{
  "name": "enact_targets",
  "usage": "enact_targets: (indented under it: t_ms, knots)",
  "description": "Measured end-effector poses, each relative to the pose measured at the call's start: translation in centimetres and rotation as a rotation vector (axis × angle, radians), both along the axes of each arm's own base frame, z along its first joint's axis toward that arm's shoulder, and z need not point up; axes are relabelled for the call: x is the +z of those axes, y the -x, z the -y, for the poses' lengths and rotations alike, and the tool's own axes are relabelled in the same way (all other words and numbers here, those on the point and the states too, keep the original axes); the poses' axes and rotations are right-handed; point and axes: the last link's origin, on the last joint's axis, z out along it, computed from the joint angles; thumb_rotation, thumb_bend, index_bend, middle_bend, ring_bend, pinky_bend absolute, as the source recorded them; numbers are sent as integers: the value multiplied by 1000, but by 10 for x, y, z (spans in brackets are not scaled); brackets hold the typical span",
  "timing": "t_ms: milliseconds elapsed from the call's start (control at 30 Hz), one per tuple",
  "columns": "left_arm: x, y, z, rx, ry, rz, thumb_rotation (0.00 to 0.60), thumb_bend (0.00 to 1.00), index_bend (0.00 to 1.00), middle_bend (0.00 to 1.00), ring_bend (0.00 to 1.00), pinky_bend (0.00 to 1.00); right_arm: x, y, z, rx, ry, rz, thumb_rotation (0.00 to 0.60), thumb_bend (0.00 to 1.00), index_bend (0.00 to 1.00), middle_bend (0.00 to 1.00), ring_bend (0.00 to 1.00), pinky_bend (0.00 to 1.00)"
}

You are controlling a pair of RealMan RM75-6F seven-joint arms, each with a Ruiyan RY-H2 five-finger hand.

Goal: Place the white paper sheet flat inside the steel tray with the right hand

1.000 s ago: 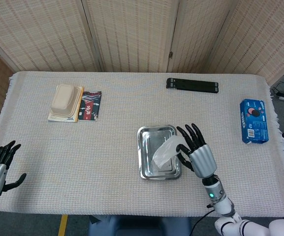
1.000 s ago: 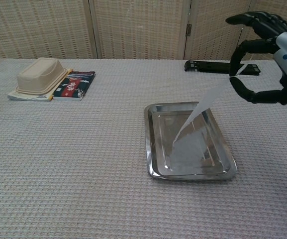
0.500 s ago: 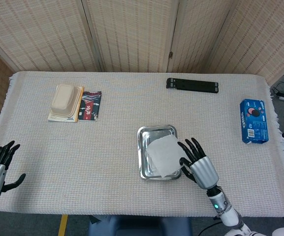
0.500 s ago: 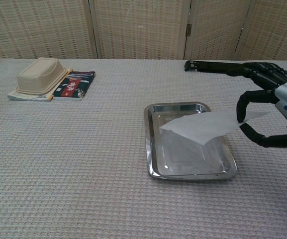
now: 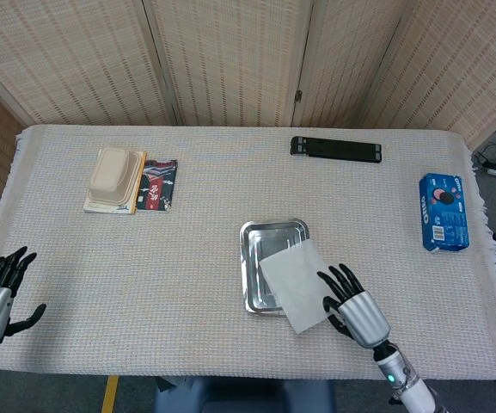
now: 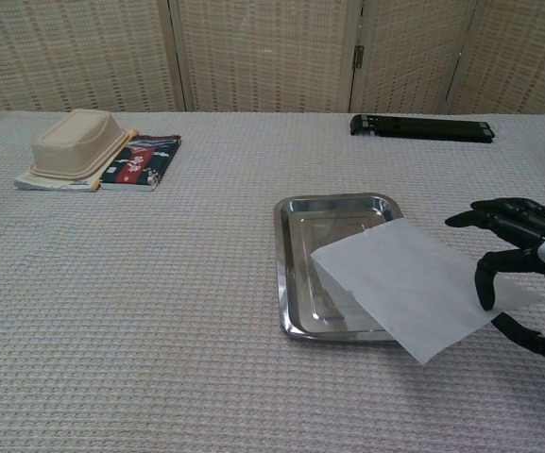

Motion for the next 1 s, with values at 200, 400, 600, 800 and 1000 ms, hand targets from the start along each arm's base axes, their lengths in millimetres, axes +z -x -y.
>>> enact_targets:
  t_ms: [200, 400, 600, 800, 1000]
  knots:
    - [1, 1, -1, 3, 1, 6, 600, 361, 0, 0, 0, 0, -10, -7, 15, -11, 26, -22, 600, 576, 745, 154, 5, 0]
    - [1, 0, 0, 1, 4, 13, 600, 361, 0, 0, 0, 0, -25, -15, 25, -43, 37, -22, 600, 576, 745, 154, 4, 0]
    - [2, 0, 0, -2, 7, 21, 600, 360, 0, 0, 0, 0, -35, -23, 31, -36, 49, -18, 600, 576, 745, 154, 4, 0]
    - [4, 0, 0, -4, 1, 26, 600, 361, 0, 0, 0, 0, -41, -29, 36, -36, 68, -21, 600, 576, 745, 154, 4, 0]
    - [3, 1, 0, -1, 7, 28, 600, 362, 0, 0, 0, 0, -44, -31, 34, -6, 60, -46, 600, 576, 417, 84, 0, 0]
